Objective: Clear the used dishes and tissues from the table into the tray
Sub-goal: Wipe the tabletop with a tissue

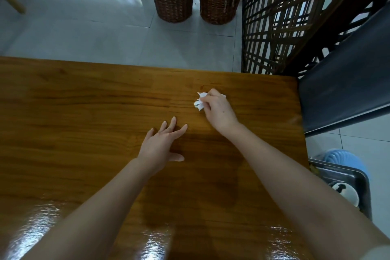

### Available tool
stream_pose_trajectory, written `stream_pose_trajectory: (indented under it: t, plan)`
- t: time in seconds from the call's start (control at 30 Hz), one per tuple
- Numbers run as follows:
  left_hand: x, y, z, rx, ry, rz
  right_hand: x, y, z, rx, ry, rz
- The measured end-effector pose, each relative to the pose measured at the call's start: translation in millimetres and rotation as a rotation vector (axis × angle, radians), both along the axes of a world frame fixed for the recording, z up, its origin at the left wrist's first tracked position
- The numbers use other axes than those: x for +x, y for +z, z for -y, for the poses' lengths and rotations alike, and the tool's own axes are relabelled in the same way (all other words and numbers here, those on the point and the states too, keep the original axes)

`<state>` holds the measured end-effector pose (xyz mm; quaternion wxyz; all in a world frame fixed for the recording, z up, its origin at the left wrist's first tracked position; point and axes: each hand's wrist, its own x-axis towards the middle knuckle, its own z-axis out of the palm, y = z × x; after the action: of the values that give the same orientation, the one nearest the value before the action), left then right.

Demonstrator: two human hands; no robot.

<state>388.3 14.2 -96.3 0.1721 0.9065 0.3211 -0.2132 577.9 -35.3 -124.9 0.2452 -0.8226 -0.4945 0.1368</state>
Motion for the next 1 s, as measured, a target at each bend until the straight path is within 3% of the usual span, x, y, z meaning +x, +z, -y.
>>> stream_pose_trajectory:
  t: [0.07,0.2,0.3,0.53,0.67,0.87,1.0]
  plan:
    - [0,1,0,-0.009,0.000,0.008,19,2,0,0.008,-0.013,0.007]
    - [-1,5,1,-0.044,-0.005,-0.002,71,11,-4,0.063,-0.309,-0.048]
    - [0,8,0,-0.047,-0.003,-0.006,81,11,-11,0.084,-0.391,-0.078]
    - [3,6,1,-0.029,0.008,-0.026,1,-3,-41,0.079,-0.117,-0.069]
    - [4,7,2,-0.035,0.014,-0.025,5,1,-36,0.050,-0.029,-0.039]
    - [2,10,1,-0.049,0.003,-0.002,61,4,-17,0.051,-0.386,0.018]
    - [2,10,1,-0.057,0.000,-0.012,42,2,-35,0.061,-0.339,0.023]
